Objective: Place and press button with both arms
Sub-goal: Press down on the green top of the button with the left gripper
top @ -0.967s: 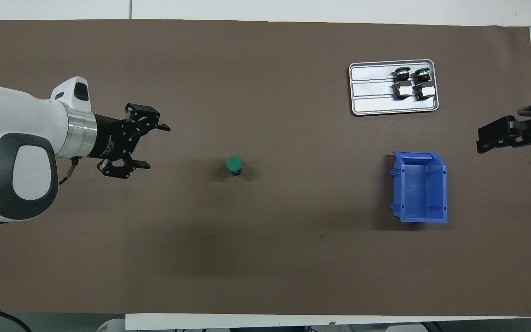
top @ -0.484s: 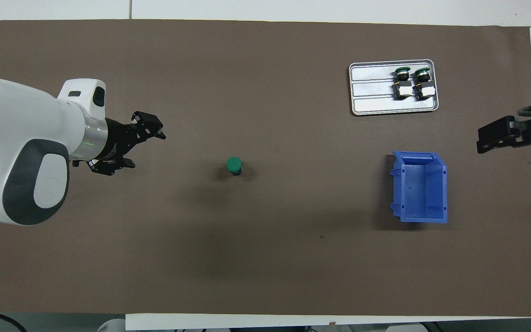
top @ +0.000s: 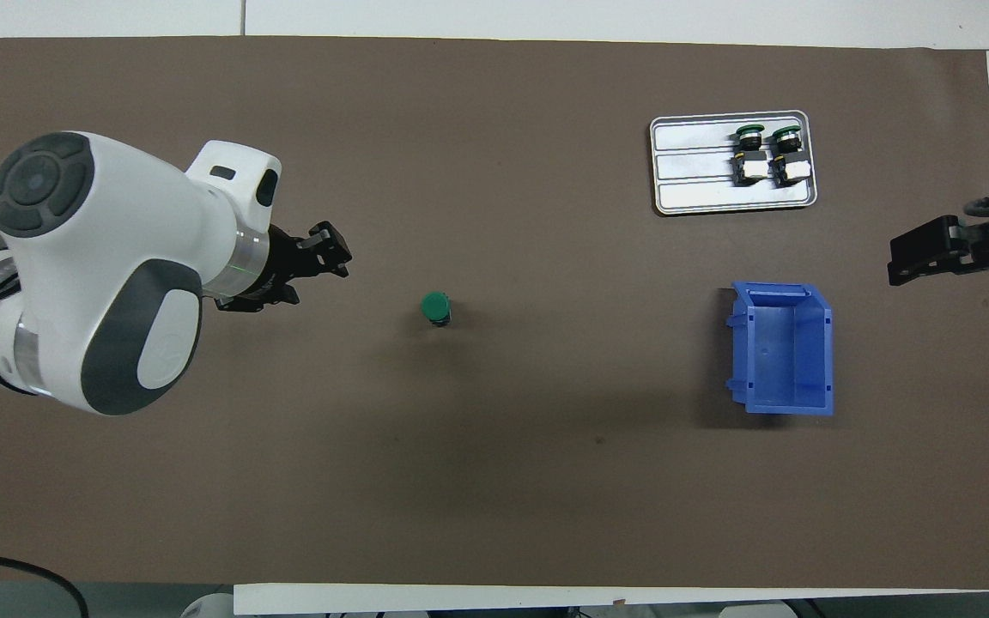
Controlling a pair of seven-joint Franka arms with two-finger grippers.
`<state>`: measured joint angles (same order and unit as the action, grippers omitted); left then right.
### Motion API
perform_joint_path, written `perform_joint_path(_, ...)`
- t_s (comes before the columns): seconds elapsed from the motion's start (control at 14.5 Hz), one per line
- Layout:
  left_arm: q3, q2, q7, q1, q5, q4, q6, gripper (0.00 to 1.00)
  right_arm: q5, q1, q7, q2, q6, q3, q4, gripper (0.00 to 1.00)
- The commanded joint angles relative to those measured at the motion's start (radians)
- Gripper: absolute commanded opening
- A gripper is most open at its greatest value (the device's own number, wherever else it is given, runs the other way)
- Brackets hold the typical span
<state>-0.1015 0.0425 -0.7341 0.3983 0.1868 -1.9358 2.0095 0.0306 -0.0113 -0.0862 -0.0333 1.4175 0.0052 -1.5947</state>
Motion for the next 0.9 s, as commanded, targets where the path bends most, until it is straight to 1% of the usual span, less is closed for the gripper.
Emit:
perform_joint_path(0.0,0.008,0.126,-0.002,0.062,-0.027,0.148,-0.085,0.25,-0.003,0.002,0.022,-0.013,0.003,-0.002,-0.014,1.00)
perform_joint_path(0.07,0.008,0.140,-0.004,0.085,-0.027,0.179,-0.101,0.17,-0.003,0.002,0.022,-0.013,0.003,-0.002,-0.014,1.00)
perform_joint_path(0.21,0.008,0.148,-0.036,0.129,-0.055,0.178,-0.098,0.07,-0.003,0.002,0.022,-0.013,0.003,-0.002,-0.014,1.00)
perform_joint_path(0.28,0.008,0.186,-0.063,0.160,-0.091,0.184,-0.097,0.04,-0.003,0.002,0.022,-0.013,0.003,-0.002,-0.014,1.00)
perform_joint_path(0.41,0.008,0.204,-0.071,0.165,-0.098,0.187,-0.086,0.00,-0.003,0.002,0.022,-0.013,0.003,-0.002,-0.014,1.00)
perform_joint_path(0.83,0.008,0.235,-0.079,0.169,-0.104,0.181,-0.009,0.00,-0.003,0.002,0.022,-0.013,0.003,-0.002,-0.014,1.00)
